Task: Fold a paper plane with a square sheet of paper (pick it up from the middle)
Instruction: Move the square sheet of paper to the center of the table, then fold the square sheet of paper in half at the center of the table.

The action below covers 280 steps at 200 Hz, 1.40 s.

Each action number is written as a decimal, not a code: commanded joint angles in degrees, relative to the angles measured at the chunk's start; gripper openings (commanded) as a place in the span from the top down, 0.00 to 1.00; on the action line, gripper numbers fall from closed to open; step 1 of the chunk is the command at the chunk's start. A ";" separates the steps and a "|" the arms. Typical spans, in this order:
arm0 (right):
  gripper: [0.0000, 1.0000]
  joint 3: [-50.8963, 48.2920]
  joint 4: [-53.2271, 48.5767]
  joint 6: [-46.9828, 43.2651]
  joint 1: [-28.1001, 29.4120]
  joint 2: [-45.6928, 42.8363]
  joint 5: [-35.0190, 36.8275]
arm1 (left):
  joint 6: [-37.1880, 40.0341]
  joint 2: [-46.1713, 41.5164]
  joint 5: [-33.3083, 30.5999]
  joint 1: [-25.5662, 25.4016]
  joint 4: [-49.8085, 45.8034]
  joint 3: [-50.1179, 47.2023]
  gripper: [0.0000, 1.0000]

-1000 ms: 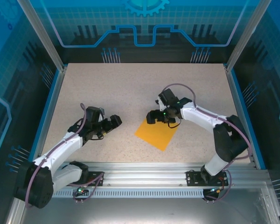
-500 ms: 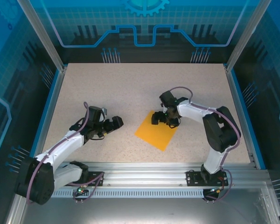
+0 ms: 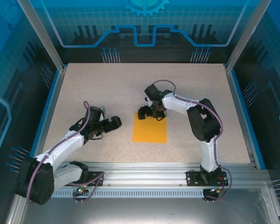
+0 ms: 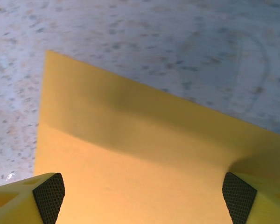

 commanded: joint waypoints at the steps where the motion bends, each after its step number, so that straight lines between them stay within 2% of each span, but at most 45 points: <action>1: 0.08 4.94 -5.17 -3.80 2.62 -0.70 -0.49 | 0.88 -3.59 -2.08 0.12 -0.73 -1.58 0.01; 17: 0.05 8.47 -10.11 -2.56 4.64 -2.42 6.39 | 0.51 -7.01 -3.04 0.20 -0.77 -3.15 0.01; 39: 0.00 11.59 -19.58 5.51 7.25 -3.03 20.01 | 1.08 -11.96 -4.72 0.39 -0.27 -6.14 0.02; 52: 0.01 12.08 -25.15 11.36 8.18 -2.66 23.53 | 0.71 -14.29 -5.17 0.47 0.21 -7.53 0.01; 70: 0.01 10.53 -27.55 15.82 9.26 -2.77 22.58 | -0.85 -16.07 -5.84 0.56 1.19 -8.83 0.01; 93: 0.01 6.68 -24.66 16.95 9.72 -4.12 17.79 | -1.53 -15.60 -7.37 1.22 -1.19 -8.01 0.02; 146: 0.01 6.19 -22.19 16.97 9.81 -2.22 13.96 | -0.79 -11.94 3.89 1.45 0.10 -6.05 0.02; 220: 0.01 9.45 -21.51 18.35 9.29 3.33 10.38 | -3.53 -10.23 8.85 1.35 3.52 -8.17 0.01; 242: 0.01 9.24 -21.94 19.72 9.21 3.88 11.40 | -3.37 -8.68 9.40 1.30 3.27 -7.32 0.02; 280: 0.01 9.54 -21.47 18.84 9.33 6.86 8.89 | -3.01 -8.22 9.32 1.29 2.15 -6.68 0.02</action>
